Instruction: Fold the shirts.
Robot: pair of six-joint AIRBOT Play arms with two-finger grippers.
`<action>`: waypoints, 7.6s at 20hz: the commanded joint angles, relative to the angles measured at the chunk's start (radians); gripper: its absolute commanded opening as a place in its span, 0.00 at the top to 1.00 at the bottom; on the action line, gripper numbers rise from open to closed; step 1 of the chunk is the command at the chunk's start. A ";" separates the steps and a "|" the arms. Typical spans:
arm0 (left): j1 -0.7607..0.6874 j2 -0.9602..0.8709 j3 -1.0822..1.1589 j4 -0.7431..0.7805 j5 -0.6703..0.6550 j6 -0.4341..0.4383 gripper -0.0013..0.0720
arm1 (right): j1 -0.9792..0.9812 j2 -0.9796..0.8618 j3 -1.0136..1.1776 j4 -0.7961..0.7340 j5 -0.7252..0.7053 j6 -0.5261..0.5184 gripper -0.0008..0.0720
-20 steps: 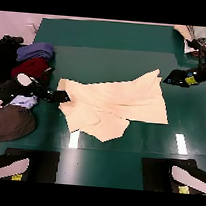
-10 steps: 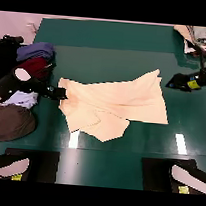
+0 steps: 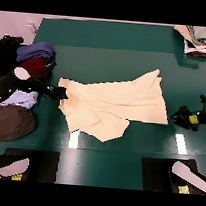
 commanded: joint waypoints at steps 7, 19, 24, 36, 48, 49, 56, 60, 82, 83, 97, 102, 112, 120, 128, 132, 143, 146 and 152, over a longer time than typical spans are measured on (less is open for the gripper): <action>0.000 0.000 0.001 -0.031 0.014 0.000 0.95 | -0.027 0.002 -0.180 0.148 -0.183 0.003 0.50; 0.001 0.254 0.431 -0.012 0.162 0.000 0.95 | 0.250 0.204 0.441 0.204 -0.200 -0.065 0.96; 0.001 0.383 0.995 0.026 0.234 0.000 0.95 | 0.249 0.305 1.049 0.193 -0.211 -0.066 0.96; 0.000 0.382 1.544 0.032 0.095 -0.166 0.95 | 0.249 0.422 1.355 -0.195 -0.109 0.037 0.96; 0.000 0.180 0.505 0.109 -0.060 -0.177 0.95 | 0.333 -0.195 1.341 -0.119 0.422 0.082 0.96; 0.000 0.111 0.486 0.108 -0.064 -0.163 0.95 | 0.358 -0.262 1.341 -0.121 0.433 0.085 0.96; 0.001 -0.288 0.607 0.109 0.170 -0.128 0.95 | 0.475 -0.674 1.341 -0.116 0.280 0.101 0.96; 0.038 -0.422 0.792 0.102 0.182 -0.130 0.95 | 0.451 -0.722 1.342 -0.108 0.059 0.124 0.96; 0.123 -0.424 0.524 0.126 -0.156 0.059 0.95 | 0.436 -0.491 0.792 -0.169 -0.023 0.018 0.96; 0.124 -0.424 0.521 0.133 -0.156 0.029 0.95 | 0.436 -0.483 0.774 -0.166 -0.030 0.018 0.96; 0.138 0.154 -0.093 0.342 -0.231 -0.214 0.33 | 0.241 -0.107 0.459 -0.054 0.048 -0.062 0.35; 0.138 0.265 -0.363 0.152 -0.086 -0.209 0.33 | 0.233 -0.060 0.392 0.030 0.031 -0.065 0.35; -0.032 0.266 -0.459 -0.138 0.128 -0.048 0.94 | 0.167 -0.001 0.371 0.034 0.094 -0.065 0.35; -0.034 0.266 -0.358 -0.137 0.039 -0.033 0.95 | -0.046 -0.001 -0.026 -0.102 0.072 -0.040 0.29; -0.034 0.266 -0.358 -0.130 0.046 -0.032 0.95 | 0.114 -0.056 -0.140 0.107 -0.112 -0.043 0.49; -0.034 0.270 -0.358 -0.014 -0.082 -0.026 0.96 | 0.185 -0.005 -0.071 -0.006 -0.093 -0.042 0.93; -0.034 0.554 -0.302 0.066 -0.251 -0.189 0.95 | 0.163 0.367 -0.020 -0.312 0.107 0.007 0.96; -0.034 0.466 -0.174 0.109 -0.105 -0.179 0.95 | 0.298 0.245 0.092 -0.294 0.055 0.073 0.96; -0.034 0.137 0.076 0.135 0.026 -0.106 0.95 | 0.502 -0.103 0.445 -0.291 -0.029 0.143 0.96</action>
